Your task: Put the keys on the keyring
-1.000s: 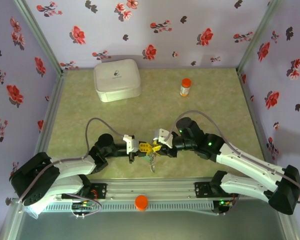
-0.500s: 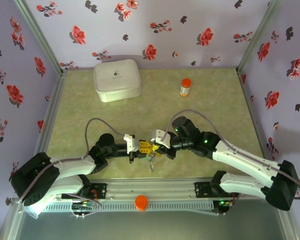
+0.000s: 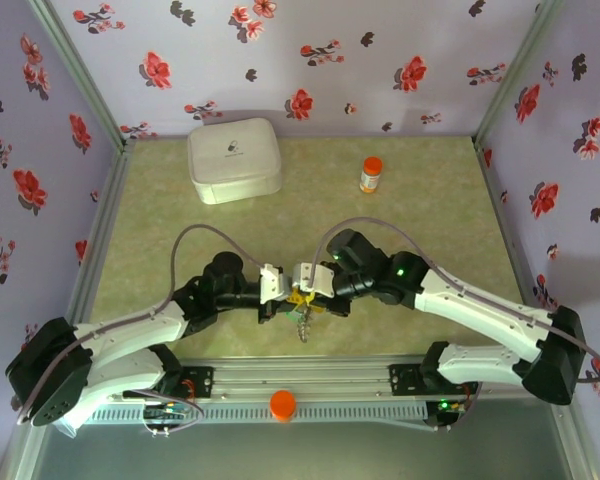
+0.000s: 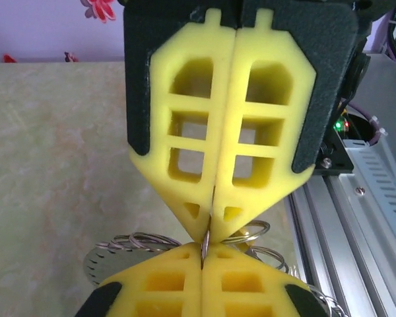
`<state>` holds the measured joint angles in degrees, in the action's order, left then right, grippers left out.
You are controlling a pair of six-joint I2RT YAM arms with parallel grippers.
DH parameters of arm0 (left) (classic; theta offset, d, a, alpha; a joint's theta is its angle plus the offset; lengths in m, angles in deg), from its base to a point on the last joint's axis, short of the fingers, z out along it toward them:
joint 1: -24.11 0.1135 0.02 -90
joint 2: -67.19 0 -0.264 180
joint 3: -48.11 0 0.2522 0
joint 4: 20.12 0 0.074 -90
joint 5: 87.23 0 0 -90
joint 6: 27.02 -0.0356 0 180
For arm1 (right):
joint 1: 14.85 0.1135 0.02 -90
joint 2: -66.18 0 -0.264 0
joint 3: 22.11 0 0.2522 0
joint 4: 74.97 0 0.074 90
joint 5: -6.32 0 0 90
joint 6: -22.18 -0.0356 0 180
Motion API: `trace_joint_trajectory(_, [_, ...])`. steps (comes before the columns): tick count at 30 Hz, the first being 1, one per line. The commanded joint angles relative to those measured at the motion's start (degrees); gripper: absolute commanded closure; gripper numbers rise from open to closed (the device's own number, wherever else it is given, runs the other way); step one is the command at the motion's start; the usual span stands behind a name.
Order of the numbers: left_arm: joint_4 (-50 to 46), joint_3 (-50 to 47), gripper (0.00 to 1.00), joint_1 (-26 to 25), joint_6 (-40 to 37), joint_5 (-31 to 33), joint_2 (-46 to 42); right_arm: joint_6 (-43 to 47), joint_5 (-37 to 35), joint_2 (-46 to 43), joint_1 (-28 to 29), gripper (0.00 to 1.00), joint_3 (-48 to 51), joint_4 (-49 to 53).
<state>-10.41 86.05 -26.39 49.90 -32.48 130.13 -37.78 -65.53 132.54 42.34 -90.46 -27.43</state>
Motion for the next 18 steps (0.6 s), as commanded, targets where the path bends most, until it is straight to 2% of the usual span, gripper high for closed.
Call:
trace_joint_trajectory(1, [1.78, 1.19, 1.00, 0.14, 0.19, 1.82, 0.37, -1.48, 5.25, -0.52, 1.79, 1.00, -1.54, -2.89])
trace_joint_trajectory(2, [4.33, 0.33, 1.00, 0.18, 1.09, 1.84, 0.02, -3.57, 5.01, -1.44, 1.15, 0.94, -0.15, -5.41])
trace_joint_trajectory(4, [10.51, -2.01, 1.00, 0.13, 3.05, 1.84, -0.68, -7.37, 7.23, -4.61, -1.37, 0.75, 4.01, -11.35])
trace_joint_trajectory(5, [15.14, -3.42, 1.00, 0.14, 4.54, 1.73, -0.73, -9.63, 8.48, -6.53, -2.94, 0.72, 6.47, -14.90])
trace_joint_trajectory(8, [26.74, -6.72, 1.00, 0.23, 8.30, 0.78, -0.10, -12.54, 11.29, -10.34, -6.04, 0.70, 11.94, -20.63])
trace_joint_trajectory(10, [30.92, -8.37, 1.00, 0.22, 9.36, -0.27, 0.89, -12.83, 11.73, -11.34, -6.21, 0.70, 13.95, -21.74])
trace_joint_trajectory(18, [36.54, -9.46, 1.00, 0.22, 11.12, -3.15, 4.00, -14.24, 9.43, -12.54, -6.20, 0.71, 16.52, -24.09])
